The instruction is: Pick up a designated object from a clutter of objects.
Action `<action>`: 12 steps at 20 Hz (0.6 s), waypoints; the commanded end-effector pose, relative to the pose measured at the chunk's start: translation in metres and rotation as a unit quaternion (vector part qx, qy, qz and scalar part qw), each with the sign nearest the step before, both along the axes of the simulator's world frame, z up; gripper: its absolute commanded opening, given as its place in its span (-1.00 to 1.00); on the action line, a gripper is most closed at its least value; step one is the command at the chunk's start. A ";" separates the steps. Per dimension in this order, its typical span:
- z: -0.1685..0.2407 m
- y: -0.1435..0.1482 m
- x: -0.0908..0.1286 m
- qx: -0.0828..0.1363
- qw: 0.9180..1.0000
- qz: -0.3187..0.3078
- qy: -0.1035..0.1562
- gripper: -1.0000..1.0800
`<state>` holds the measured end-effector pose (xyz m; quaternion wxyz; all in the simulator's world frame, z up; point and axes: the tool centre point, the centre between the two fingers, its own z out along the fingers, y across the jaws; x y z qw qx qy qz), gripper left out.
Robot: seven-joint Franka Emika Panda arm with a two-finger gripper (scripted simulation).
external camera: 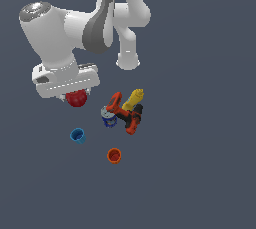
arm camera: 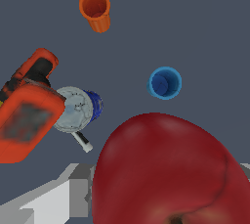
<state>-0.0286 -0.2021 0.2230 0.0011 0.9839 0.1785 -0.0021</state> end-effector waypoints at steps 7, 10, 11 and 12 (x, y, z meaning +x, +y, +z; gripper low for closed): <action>0.067 -0.005 0.041 0.000 1.000 0.000 -0.001 -1.00; 0.086 -0.006 0.053 0.000 1.000 0.000 -0.001 -1.00; 0.093 -0.007 0.057 0.001 1.000 0.001 -0.001 -1.00; 0.099 -0.007 0.061 0.001 1.000 0.001 -0.001 -1.00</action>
